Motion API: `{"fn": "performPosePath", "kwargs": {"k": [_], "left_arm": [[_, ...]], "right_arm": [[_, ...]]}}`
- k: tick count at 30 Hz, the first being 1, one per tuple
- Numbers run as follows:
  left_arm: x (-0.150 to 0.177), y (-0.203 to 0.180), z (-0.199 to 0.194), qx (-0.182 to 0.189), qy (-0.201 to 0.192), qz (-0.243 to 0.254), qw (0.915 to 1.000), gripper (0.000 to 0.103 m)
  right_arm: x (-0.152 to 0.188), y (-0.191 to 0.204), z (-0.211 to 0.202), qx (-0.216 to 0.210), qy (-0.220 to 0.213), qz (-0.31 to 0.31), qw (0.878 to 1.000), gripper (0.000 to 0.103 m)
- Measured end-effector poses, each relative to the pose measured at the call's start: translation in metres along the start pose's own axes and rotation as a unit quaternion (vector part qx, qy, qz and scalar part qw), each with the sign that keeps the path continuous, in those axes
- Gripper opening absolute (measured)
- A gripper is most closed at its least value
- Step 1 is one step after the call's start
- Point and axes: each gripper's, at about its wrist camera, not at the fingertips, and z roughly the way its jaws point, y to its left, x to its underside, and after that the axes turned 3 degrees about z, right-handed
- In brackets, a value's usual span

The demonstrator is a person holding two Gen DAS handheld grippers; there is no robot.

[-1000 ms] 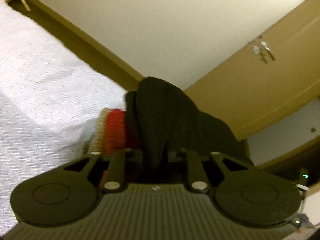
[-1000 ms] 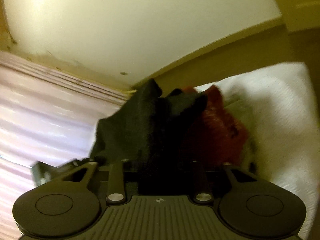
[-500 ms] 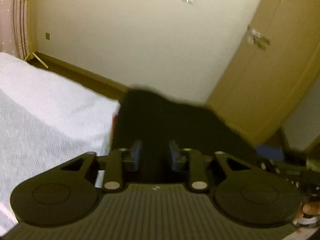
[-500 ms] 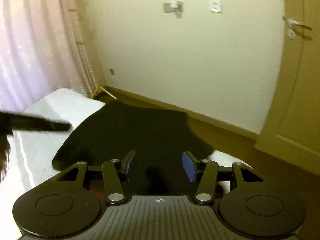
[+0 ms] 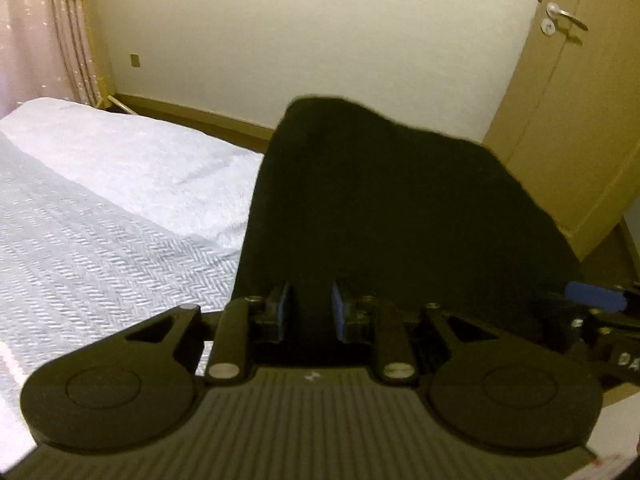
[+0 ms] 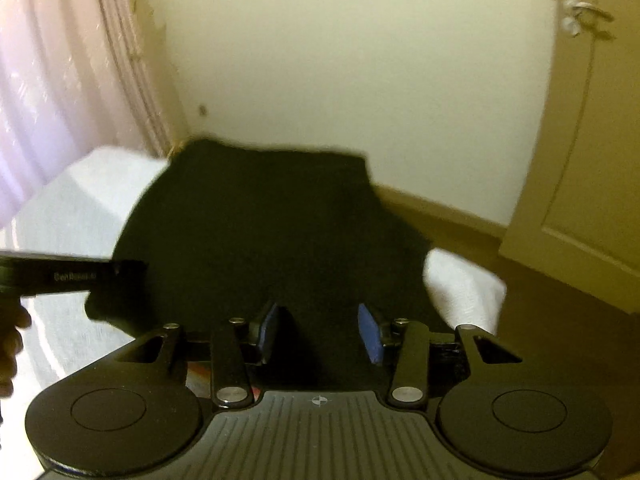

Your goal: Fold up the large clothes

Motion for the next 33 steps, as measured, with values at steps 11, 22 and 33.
{"fn": "performPosePath", "kwargs": {"k": [11, 22, 33], "left_arm": [[0.008, -0.011, -0.096, -0.019, 0.022, -0.034, 0.999, 0.066], [0.052, -0.044, -0.23, -0.043, -0.018, -0.005, 0.9989, 0.097], [0.118, -0.065, -0.342, -0.05, -0.045, 0.023, 0.9975, 0.098]], "right_arm": [[0.0, 0.001, -0.065, -0.006, 0.072, 0.031, 0.997, 0.045], [0.025, 0.042, -0.161, 0.009, 0.026, 0.055, 0.998, 0.05], [0.075, 0.079, -0.263, -0.008, 0.032, 0.06, 0.998, 0.05]]}}
